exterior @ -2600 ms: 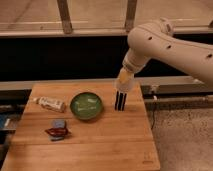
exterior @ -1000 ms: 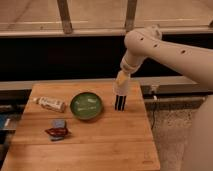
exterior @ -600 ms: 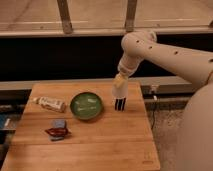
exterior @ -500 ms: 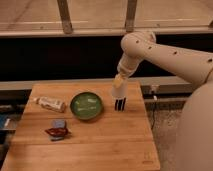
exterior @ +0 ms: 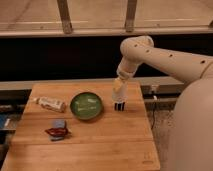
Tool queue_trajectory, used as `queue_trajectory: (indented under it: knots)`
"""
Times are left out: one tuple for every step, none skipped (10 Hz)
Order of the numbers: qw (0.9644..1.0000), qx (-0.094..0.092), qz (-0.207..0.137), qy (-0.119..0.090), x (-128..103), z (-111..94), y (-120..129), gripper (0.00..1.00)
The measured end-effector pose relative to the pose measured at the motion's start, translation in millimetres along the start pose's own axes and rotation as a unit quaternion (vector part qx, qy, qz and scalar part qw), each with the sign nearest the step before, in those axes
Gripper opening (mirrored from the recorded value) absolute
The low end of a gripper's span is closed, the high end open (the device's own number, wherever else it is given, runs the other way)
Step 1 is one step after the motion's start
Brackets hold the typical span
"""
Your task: Place the ceramic cup over the eraser
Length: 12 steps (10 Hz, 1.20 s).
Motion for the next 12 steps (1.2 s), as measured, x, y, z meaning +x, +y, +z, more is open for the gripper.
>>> queue_trajectory:
  knots:
    - [1.0000, -0.004, 0.004, 0.002, 1, 5, -2, 0.00]
    - [0.9999, -0.007, 0.007, 0.003, 2, 9, -3, 0.00]
    - [0.9999, -0.009, 0.010, 0.003, 3, 13, -4, 0.00]
    - [0.9998, -0.013, 0.014, 0.004, 4, 19, -6, 0.00]
    - [0.9997, -0.015, 0.016, 0.004, 5, 23, -7, 0.00]
    - [0.9996, -0.018, 0.020, 0.006, 7, 29, -8, 0.00]
    - [0.9995, -0.021, 0.023, 0.007, 9, 34, -10, 0.00]
    - [0.9993, -0.023, 0.027, 0.008, 10, 39, -12, 0.00]
    - [0.9992, -0.026, 0.030, 0.010, 12, 43, -13, 0.00]
    - [0.9989, -0.029, 0.034, 0.012, 15, 48, -14, 0.00]
    - [0.9989, -0.029, 0.035, 0.013, 17, 48, -15, 0.00]
    - [0.9989, -0.029, 0.035, 0.013, 18, 48, -16, 0.01]
